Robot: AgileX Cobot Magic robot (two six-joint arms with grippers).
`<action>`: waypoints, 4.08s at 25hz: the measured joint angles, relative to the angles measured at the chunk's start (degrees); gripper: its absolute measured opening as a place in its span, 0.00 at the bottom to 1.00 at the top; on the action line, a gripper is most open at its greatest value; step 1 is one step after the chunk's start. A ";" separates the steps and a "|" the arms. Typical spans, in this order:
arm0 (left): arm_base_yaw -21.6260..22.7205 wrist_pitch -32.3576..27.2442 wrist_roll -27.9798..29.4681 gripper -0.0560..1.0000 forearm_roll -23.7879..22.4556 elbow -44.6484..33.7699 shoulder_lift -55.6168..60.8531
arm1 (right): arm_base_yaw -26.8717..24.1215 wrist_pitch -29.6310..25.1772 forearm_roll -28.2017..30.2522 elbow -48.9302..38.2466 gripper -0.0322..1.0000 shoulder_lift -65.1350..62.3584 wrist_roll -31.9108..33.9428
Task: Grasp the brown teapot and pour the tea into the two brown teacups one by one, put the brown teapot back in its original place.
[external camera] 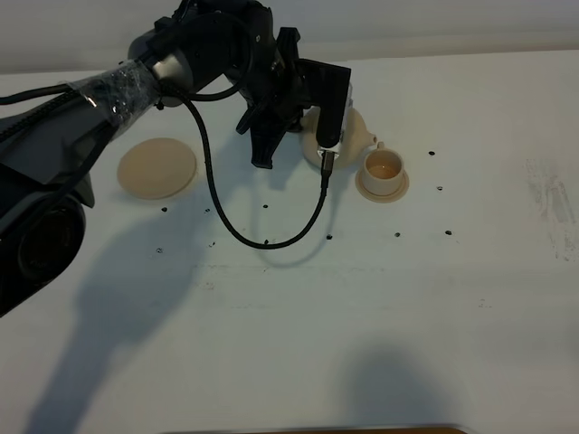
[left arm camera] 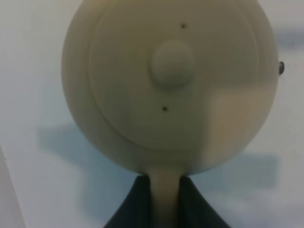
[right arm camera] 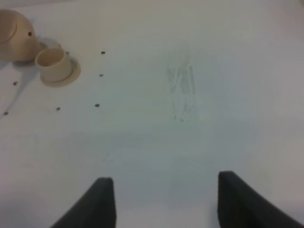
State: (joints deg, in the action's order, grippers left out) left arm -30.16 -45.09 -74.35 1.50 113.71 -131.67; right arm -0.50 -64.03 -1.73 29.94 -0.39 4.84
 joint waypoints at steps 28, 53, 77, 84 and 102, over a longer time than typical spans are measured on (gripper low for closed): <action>-1.82 4.04 -1.50 0.13 -8.26 0.00 0.00 | 0.00 0.00 -0.01 0.00 0.50 0.00 0.00; -3.07 7.13 -6.82 0.13 -11.58 0.00 0.00 | 0.00 0.00 -0.01 0.00 0.50 0.00 0.00; -4.08 8.43 -13.10 0.13 -12.87 0.00 0.10 | 0.00 0.00 -0.01 0.00 0.50 0.00 0.00; -4.08 9.43 -13.47 0.13 -14.31 0.00 0.10 | 0.00 0.00 -0.01 0.00 0.50 0.00 0.00; -5.07 11.62 -13.47 0.13 -17.01 0.00 0.10 | 0.00 0.00 -0.01 0.00 0.50 0.00 0.00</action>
State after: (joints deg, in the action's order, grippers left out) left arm -35.24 -33.47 -87.81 -15.51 113.71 -131.56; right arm -0.50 -64.03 -1.74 29.94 -0.39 4.84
